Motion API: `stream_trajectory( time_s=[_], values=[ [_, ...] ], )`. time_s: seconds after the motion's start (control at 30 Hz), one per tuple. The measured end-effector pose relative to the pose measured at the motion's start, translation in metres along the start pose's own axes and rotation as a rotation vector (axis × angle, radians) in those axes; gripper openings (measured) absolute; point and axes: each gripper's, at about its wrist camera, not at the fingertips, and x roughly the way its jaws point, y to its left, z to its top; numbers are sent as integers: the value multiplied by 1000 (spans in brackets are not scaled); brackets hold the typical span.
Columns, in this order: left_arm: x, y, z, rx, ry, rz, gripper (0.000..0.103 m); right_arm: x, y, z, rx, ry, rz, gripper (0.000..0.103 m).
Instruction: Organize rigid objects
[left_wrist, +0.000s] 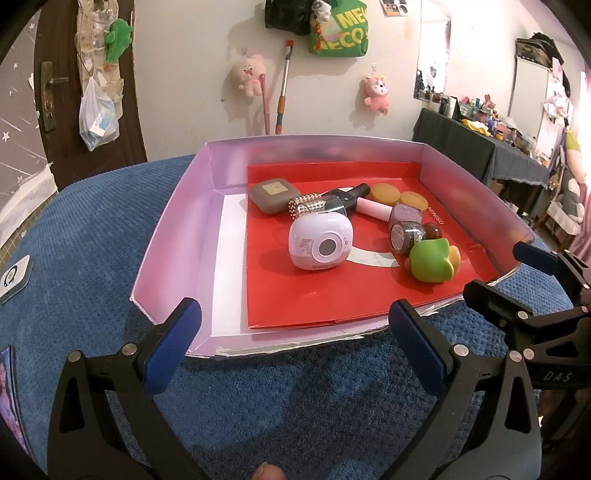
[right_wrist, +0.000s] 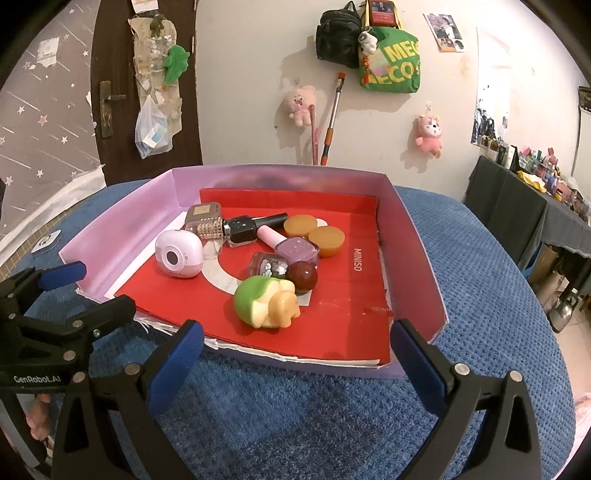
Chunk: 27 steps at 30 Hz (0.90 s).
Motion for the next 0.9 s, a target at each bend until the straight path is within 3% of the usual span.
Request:
stream_trajectory(
  time_s=[0.9],
  values=[
    [0,1,0,-8,1,-8,103,2,1,-2,-16,6,-7,103]
  ],
)
